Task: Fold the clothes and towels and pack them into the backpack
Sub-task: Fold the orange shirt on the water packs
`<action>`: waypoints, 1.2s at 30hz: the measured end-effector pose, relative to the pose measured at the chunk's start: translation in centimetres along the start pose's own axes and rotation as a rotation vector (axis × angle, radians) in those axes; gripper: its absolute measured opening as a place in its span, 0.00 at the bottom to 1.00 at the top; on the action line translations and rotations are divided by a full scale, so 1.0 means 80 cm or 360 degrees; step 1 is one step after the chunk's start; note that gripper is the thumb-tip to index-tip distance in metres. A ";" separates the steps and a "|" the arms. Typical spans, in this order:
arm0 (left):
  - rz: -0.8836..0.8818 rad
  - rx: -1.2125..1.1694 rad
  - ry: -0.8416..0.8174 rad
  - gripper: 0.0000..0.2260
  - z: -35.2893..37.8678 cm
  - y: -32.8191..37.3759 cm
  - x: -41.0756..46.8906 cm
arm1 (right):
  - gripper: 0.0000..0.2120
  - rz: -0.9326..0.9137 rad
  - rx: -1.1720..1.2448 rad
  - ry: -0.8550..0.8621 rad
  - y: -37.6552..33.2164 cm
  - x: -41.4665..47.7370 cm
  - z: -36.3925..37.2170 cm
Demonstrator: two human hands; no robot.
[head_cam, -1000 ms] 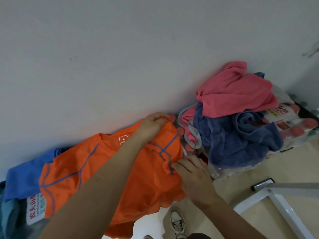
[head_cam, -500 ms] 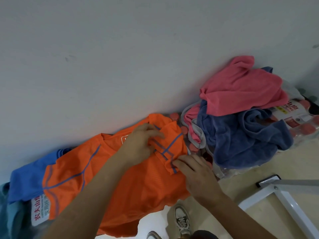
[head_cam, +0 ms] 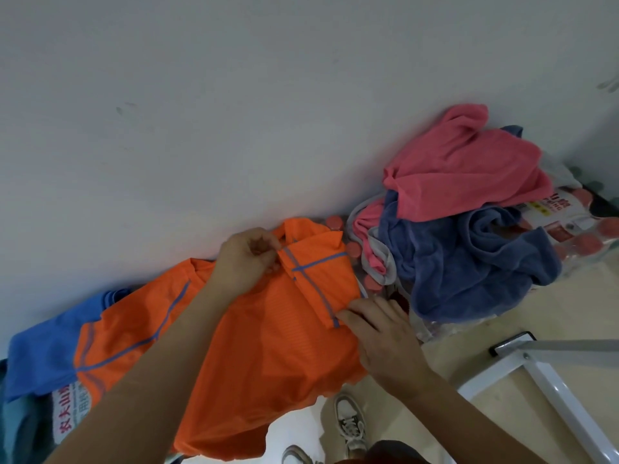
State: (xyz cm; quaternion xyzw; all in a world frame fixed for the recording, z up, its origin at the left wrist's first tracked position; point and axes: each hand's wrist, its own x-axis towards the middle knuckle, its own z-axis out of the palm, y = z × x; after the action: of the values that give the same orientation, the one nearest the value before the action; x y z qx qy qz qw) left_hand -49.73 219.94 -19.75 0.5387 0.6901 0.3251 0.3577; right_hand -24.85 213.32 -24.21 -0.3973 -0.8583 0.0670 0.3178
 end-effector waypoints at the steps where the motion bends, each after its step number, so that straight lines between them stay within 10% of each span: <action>1: -0.0077 -0.0006 -0.0028 0.16 0.001 0.001 0.001 | 0.16 -0.0017 -0.0007 -0.0019 0.001 0.001 0.000; 6: 0.0321 0.0643 0.0357 0.12 0.011 0.033 -0.014 | 0.13 -0.0106 -0.0044 -0.0196 0.008 0.007 -0.008; 10: 0.0997 0.1038 -0.0199 0.18 0.073 0.045 -0.040 | 0.12 -0.0107 0.0036 -0.0398 0.006 0.011 -0.018; 23: 0.0684 0.1670 -0.0296 0.30 0.091 0.019 0.006 | 0.28 0.0114 -0.0311 -0.0711 0.008 -0.006 -0.035; 36: 0.0422 0.1541 -0.0173 0.28 0.089 0.012 -0.061 | 0.23 0.0101 -0.0261 -0.0648 0.008 0.004 -0.026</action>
State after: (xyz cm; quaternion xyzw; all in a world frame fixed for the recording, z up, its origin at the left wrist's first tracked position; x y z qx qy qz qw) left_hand -42.45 215.82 -22.04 0.7420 0.6677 -0.0183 0.0579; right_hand -23.33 213.73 -22.63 -0.4269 -0.8944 0.0858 0.1023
